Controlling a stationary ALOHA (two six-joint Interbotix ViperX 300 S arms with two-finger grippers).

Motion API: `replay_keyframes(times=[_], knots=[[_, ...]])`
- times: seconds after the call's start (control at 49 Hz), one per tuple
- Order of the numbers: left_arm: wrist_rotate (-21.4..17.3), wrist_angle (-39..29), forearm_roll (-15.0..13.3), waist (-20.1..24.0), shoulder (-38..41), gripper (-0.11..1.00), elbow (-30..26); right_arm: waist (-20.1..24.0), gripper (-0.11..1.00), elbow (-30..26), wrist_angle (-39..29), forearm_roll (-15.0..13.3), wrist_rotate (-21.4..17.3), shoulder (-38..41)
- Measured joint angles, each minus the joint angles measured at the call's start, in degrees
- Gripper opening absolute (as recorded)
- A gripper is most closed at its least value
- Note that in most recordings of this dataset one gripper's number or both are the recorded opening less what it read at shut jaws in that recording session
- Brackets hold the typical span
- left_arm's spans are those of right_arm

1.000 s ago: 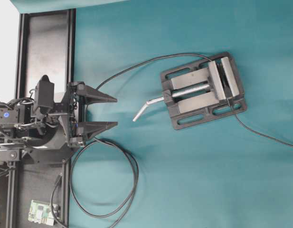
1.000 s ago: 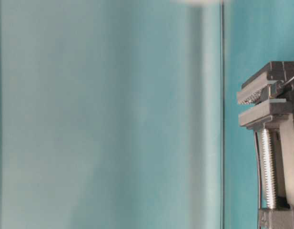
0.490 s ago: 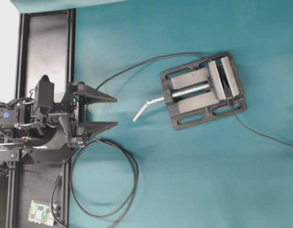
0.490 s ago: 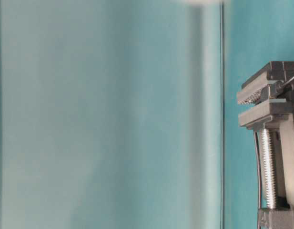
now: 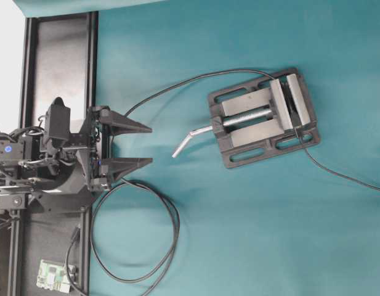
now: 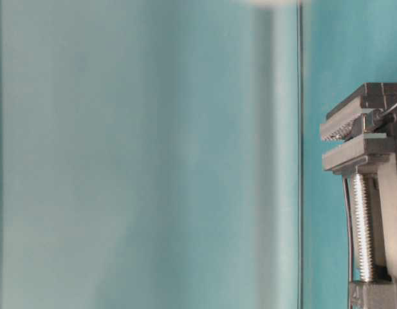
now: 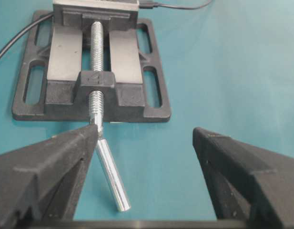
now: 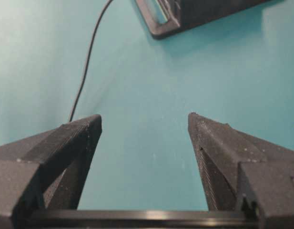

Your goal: Insert the USB cable into the fixed female connector.

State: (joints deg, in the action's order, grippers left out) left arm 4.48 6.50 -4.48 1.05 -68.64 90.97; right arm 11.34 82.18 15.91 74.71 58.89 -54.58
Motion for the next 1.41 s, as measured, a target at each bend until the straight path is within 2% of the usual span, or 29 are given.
replay_keyframes(times=[0.224, 0.755, 1.408], knots=[[0.0, 0.0, 0.1, -0.1, 0.0, 0.96, 0.1, 0.1, 0.78, 0.1, -0.7, 0.0, 0.0, 0.0], [-0.1, 0.0, 0.1, 0.0, 0.0, 0.96, 0.0, 0.0, 0.78, 3.1, -11.8, -0.1, -1.4, 0.0], [0.0, 0.0, 0.0, -0.1, 0.0, 0.96, 0.0, 0.0, 0.78, 3.2, -12.4, -0.1, -1.4, 0.0]])
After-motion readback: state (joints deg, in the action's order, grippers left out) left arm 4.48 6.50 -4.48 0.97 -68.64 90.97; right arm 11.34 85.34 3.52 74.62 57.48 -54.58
